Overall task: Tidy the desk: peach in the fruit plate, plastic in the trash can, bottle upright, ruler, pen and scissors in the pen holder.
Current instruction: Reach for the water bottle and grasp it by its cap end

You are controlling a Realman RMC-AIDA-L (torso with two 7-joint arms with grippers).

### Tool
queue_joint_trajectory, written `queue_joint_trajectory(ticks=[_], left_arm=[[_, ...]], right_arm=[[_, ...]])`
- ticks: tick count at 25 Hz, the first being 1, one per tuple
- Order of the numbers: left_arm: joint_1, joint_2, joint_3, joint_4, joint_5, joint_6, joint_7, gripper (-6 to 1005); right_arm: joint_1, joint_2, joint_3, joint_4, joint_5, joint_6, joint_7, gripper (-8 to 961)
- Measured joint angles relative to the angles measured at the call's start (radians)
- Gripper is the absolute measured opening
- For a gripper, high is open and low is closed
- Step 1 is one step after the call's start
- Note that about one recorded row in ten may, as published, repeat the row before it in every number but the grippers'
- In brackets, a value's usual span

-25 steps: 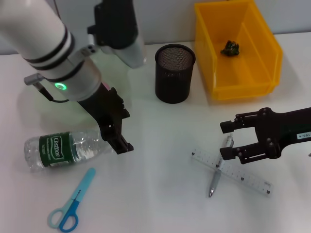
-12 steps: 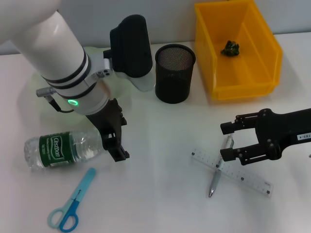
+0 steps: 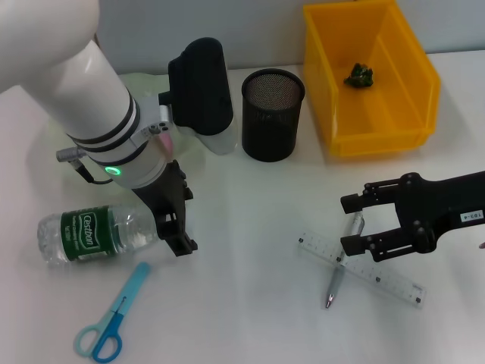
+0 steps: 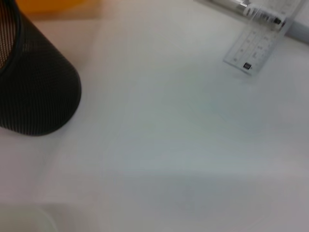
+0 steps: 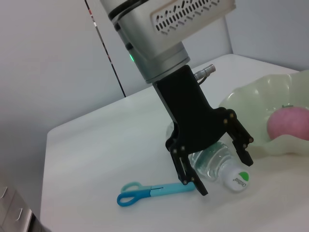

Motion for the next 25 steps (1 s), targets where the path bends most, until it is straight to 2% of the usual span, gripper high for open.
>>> queue_joint_trajectory(ticks=[4, 25], left_arm=[[0.009, 0.000, 0.025, -0.013, 0.010, -0.028, 0.001, 824], [0.019, 0.000, 0.030, -0.042, 0.030, -0.072, 0.015, 809]], right_arm=[[0.003, 0.001, 0.000, 0.000, 0.000, 0.002, 0.000, 761], [0.009, 0.004, 0.004, 0.011, 0.000, 0.002, 0.000, 762]])
